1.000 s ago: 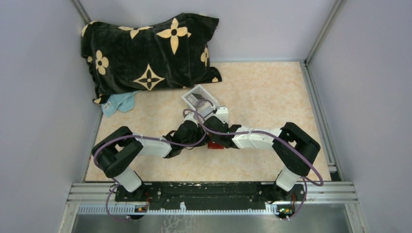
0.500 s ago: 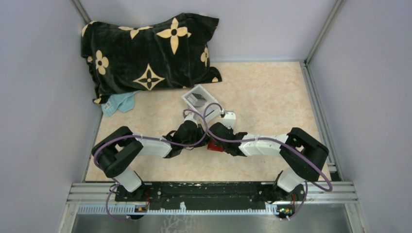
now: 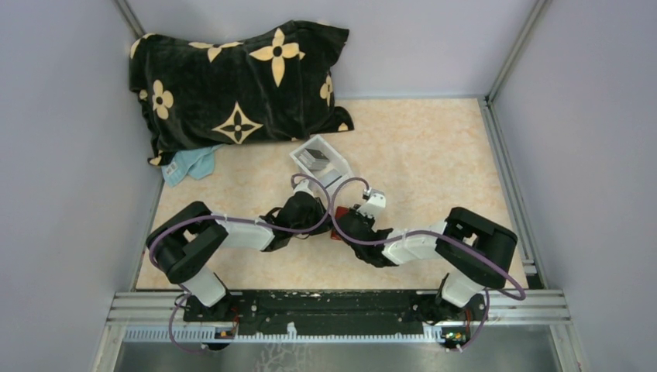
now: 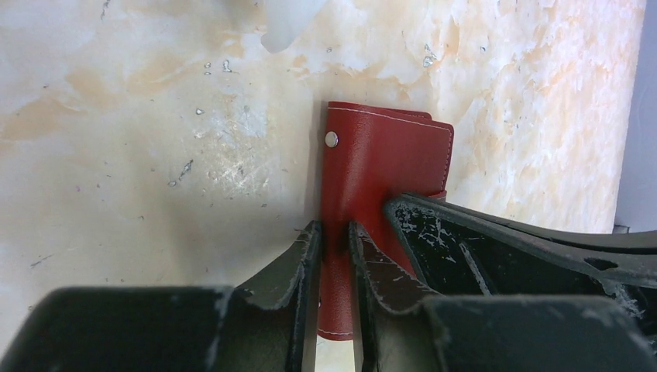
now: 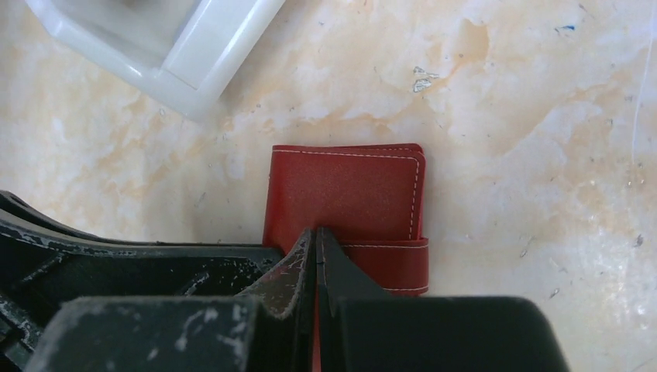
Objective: Put the credit cards into the card holder
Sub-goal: Close the card holder at the center of the board.
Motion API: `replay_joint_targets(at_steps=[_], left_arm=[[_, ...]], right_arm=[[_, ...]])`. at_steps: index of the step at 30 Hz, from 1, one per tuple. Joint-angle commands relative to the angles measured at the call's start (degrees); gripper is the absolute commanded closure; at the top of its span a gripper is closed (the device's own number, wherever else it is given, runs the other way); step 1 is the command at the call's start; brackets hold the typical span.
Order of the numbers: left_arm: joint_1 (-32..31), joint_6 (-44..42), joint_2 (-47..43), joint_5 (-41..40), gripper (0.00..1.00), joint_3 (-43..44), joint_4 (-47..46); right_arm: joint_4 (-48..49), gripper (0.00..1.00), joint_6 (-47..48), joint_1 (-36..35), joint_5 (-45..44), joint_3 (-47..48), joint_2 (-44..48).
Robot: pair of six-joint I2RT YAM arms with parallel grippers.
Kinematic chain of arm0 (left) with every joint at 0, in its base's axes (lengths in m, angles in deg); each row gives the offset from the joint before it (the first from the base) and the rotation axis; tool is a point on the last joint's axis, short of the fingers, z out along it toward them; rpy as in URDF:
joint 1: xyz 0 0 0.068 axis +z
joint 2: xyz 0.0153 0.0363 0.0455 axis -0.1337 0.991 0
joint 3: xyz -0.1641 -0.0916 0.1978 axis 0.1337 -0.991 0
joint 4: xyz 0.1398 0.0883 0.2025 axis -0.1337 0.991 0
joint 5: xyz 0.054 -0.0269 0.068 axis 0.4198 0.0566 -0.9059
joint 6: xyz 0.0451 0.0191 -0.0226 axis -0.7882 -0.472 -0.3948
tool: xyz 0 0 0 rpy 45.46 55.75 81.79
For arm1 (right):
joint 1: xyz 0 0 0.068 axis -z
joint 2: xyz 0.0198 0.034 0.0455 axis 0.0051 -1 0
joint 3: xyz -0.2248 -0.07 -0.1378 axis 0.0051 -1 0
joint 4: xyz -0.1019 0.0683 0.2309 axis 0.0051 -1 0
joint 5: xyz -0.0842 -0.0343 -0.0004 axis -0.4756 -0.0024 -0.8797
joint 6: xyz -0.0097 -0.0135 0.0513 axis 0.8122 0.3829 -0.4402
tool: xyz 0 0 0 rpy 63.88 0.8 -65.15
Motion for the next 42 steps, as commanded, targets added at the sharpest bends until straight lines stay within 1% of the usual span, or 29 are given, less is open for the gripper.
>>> replay_joint_targets(at_steps=[1, 5, 11, 15, 22, 25, 31, 35, 42], left_arm=[[-0.6, 0.0, 0.68, 0.71, 0.76, 0.16, 5.83], [-0.69, -0.1, -0.1, 0.42, 0.76, -0.01, 6.31], [-0.84, -0.04, 0.13, 0.46, 0.76, 0.05, 6.32], [-0.95, -0.15, 0.09, 0.49, 0.76, 0.01, 6.44], [-1.06, -0.71, -0.78, 0.29, 0.76, -0.1, 6.87], [-1.07, -1.12, -0.98, -0.04, 0.76, -0.1, 7.39], [-1.05, -1.43, -1.57, -0.61, 0.76, -0.01, 8.27], [-1.05, -2.18, -2.92, -1.49, 0.75, 0.26, 9.24], [-1.07, -4.63, -9.74, -4.14, 0.68, 4.44, 14.94]], right_arm=[[-7.56, 1.0, -8.87, -3.27, 8.66, -8.71, -8.18], [-5.26, 1.0, -14.68, -3.68, 7.85, -12.37, -10.0], [-3.39, 1.0, -22.32, -3.63, 5.96, -17.74, -9.19], [1.89, 1.0, -25.63, -2.11, 6.45, -22.29, -9.24], [5.7, 1.0, -33.19, -0.73, 6.09, -26.98, -9.95], [6.46, 1.0, -34.45, -0.03, 6.64, -27.4, -10.67], [2.01, 1.0, -38.59, -0.03, 7.49, -24.79, -13.37], [4.3, 1.0, -38.88, -0.04, 7.93, -25.09, -14.95], [4.36, 1.0, -38.63, -0.02, 7.94, -25.04, -15.15]])
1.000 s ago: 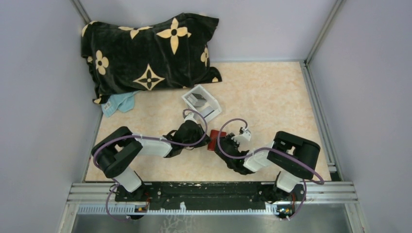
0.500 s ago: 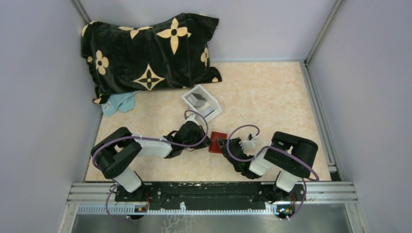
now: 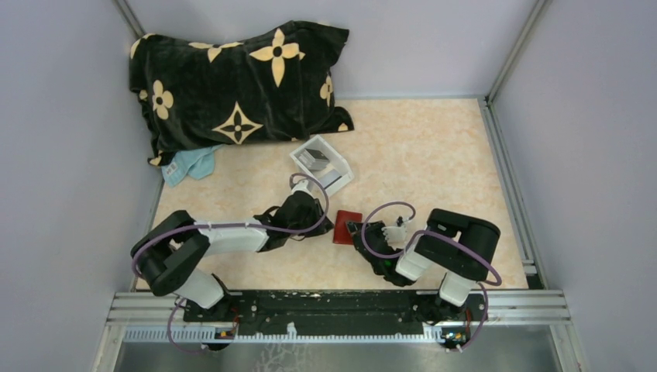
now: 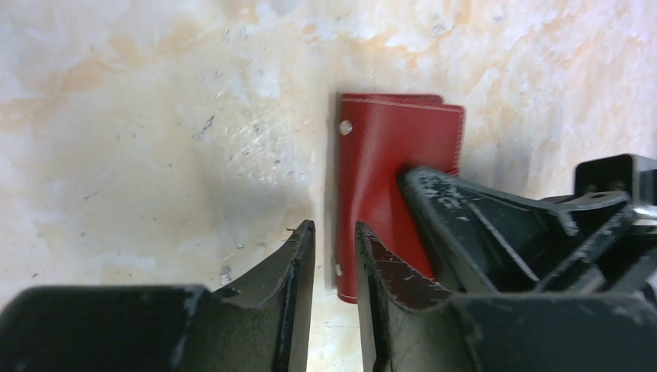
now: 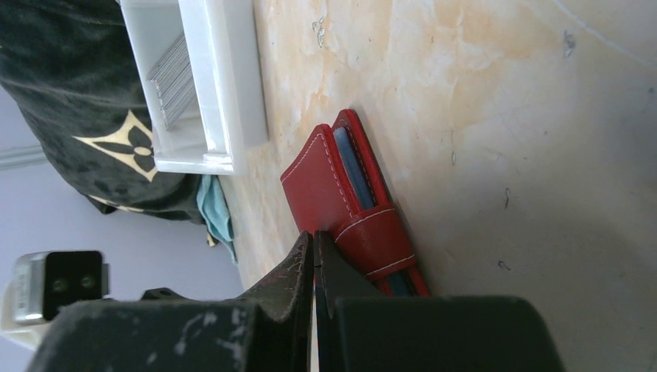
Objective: Put the credit cards into the card holder
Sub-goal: Close the card holder at the center of the board.
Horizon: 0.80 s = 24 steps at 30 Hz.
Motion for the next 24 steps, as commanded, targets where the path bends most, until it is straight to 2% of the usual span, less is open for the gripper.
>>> replay_joint_targets(at_steps=[1, 5, 10, 12, 16, 22, 24], left_arm=[[-0.1, -3.43, -5.62, -2.54, 0.66, 4.62, 5.72], [-0.1, -5.36, -6.24, -0.45, 0.65, 9.8, 8.82], [-0.15, -4.65, -2.83, 3.45, 0.67, 13.85, 9.24], [-0.37, -4.12, -0.15, 6.3, 0.74, 14.05, 8.08], [-3.11, -3.74, 6.29, 10.07, 0.99, 14.67, 7.52], [-8.78, -3.37, 17.39, 10.77, 1.0, 16.89, 11.85], [-8.96, -3.01, 17.11, 8.69, 1.0, 17.14, 13.0]], right_arm=[[-33.19, 1.0, 5.36, 0.36, 9.35, -5.26, -8.35], [-33.52, 1.0, 5.5, 0.38, 9.3, -5.21, -8.34], [-33.87, 1.0, 5.61, 0.33, 9.44, -5.12, -8.2], [-34.21, 1.0, 5.63, 0.33, 9.38, -5.0, -8.14], [-34.46, 1.0, 5.48, 0.32, 9.3, -4.91, -8.11], [-35.18, 1.0, 5.48, 0.32, 9.21, -4.61, -8.29], [-35.32, 1.0, 5.71, 0.28, 9.19, -4.6, -8.1]])
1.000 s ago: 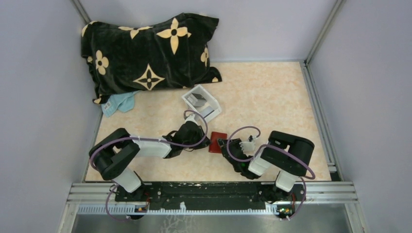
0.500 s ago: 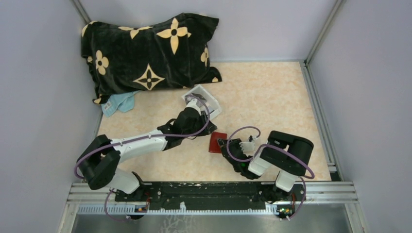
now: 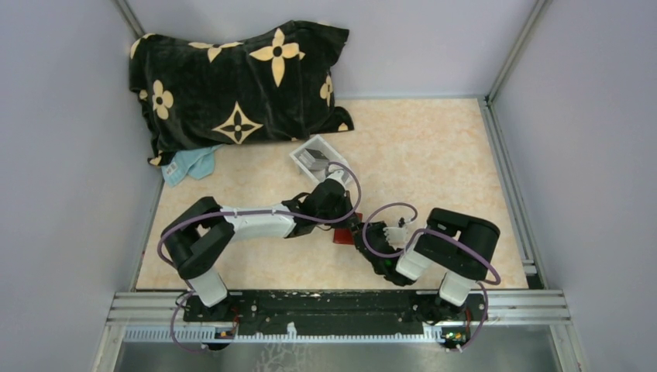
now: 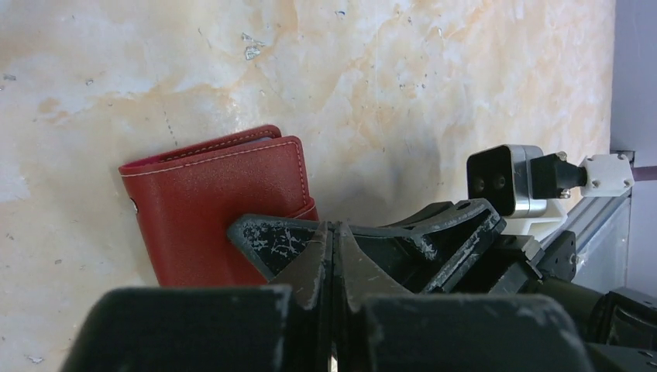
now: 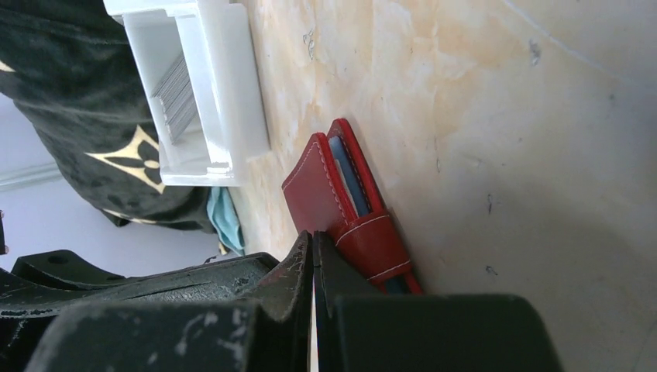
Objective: Put the credit cards into the card holder
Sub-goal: Close the card holder at the center of the board.
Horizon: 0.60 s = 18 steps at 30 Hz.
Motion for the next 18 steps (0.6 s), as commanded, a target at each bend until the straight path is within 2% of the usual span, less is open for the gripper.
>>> replay_joint_targets(at_steps=[1, 6, 12, 18], left_arm=[[-3.64, 0.46, 5.04, 1.45, 1.0, -0.99, 6.86], [-3.51, -0.46, -3.76, -8.28, 0.92, 1.1, 11.65], [-3.38, 1.67, -13.29, -16.57, 0.85, -2.01, 9.8], [-3.38, 2.29, -20.76, -20.84, 0.81, -5.83, 7.33]], right_arm=[[-35.48, 1.0, 8.54, 0.14, 9.17, -4.47, -7.71], [-37.34, 1.0, 11.9, 0.24, 7.6, -4.21, -4.08], [-47.85, 0.88, 18.18, 0.17, 4.15, 0.11, 6.09], [-55.35, 0.8, 23.62, 0.15, 1.15, 3.83, 14.6]])
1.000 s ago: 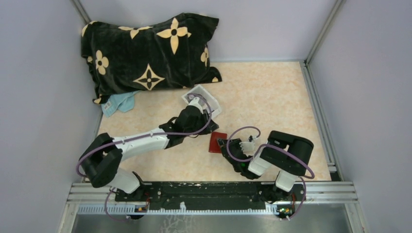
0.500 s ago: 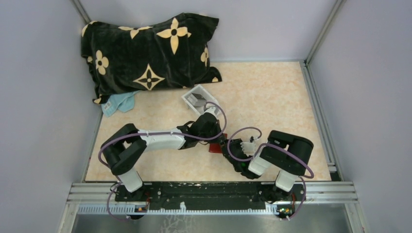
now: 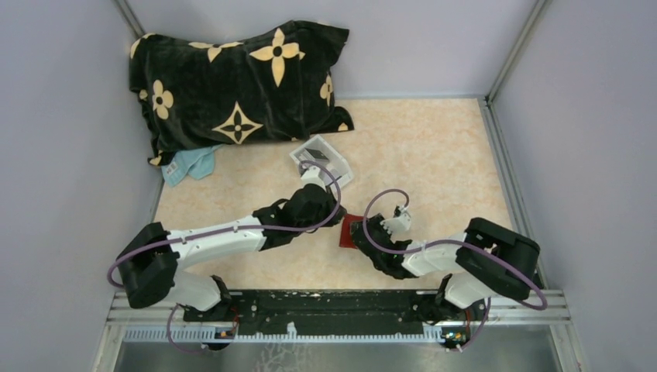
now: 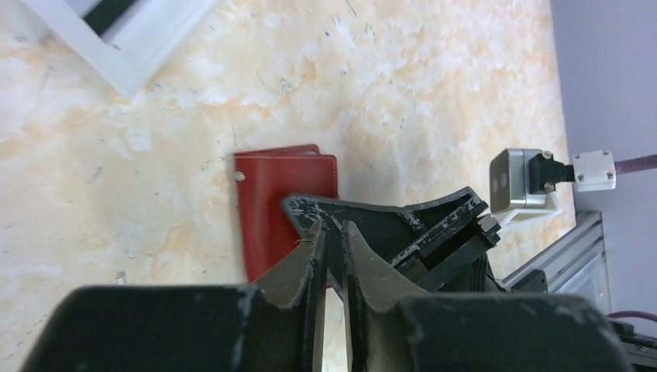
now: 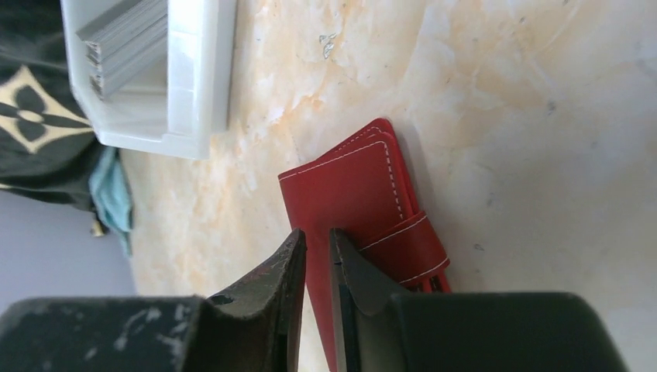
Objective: Put the credit cards into the card holder
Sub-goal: Close the card holder at the center of the board.
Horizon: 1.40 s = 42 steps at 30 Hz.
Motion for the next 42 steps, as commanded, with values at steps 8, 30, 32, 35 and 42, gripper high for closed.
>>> replay_joint_targets(at_steps=[8, 30, 32, 35, 42], left_arm=[[-0.04, 0.54, -4.87, -5.81, 0.79, -4.21, -1.02], [-0.04, -1.35, 1.56, -2.67, 0.8, -10.33, -8.08], [-0.03, -1.95, 2.7, -1.7, 0.8, -10.25, -9.07], [-0.12, -2.72, 4.58, -0.16, 0.8, -9.89, -10.26], [-0.15, -4.13, 8.99, 2.97, 0.82, -8.5, -12.28]], right_arm=[[-29.67, 0.76, 18.83, 0.58, 0.44, 3.36, 3.8], [-24.45, 0.6, 45.85, 5.79, 4.29, 14.33, 13.45], [-26.57, 0.6, 45.97, 5.79, 2.85, 15.01, 14.59], [-32.34, 0.61, 44.16, 5.79, -0.66, 15.67, 17.16], [-49.59, 0.9, 33.71, 5.97, -6.45, 15.43, 20.81]])
